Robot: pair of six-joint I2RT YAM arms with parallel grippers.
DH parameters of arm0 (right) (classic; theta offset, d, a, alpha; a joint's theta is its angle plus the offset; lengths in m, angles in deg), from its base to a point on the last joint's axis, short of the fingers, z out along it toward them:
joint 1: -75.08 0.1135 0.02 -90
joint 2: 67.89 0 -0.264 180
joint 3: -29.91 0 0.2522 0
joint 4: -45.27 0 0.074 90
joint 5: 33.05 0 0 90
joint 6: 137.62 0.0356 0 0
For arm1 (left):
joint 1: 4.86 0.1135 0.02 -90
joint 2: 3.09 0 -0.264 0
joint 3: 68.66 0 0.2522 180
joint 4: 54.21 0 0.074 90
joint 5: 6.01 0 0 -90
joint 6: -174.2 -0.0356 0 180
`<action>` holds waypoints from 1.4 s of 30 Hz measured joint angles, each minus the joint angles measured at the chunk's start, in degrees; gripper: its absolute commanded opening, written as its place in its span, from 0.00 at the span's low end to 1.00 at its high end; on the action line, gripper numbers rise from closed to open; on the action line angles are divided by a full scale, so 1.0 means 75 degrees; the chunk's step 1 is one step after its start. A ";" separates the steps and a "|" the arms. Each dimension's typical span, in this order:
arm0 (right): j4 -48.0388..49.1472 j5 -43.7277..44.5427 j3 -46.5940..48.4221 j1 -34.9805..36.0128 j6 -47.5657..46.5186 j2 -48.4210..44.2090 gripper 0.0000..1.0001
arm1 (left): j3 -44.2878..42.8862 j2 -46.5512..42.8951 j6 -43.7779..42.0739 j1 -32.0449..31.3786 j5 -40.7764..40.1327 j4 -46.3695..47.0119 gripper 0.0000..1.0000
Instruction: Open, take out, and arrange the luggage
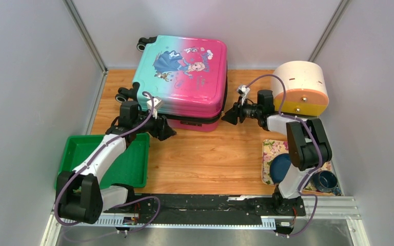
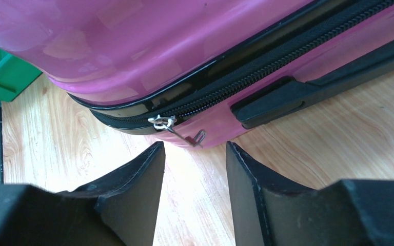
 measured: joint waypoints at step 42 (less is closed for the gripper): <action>-0.1384 0.3124 -0.0726 0.1985 0.0533 -0.1749 0.00 | -0.3864 0.2856 -0.1052 0.3512 -0.2763 0.0909 0.73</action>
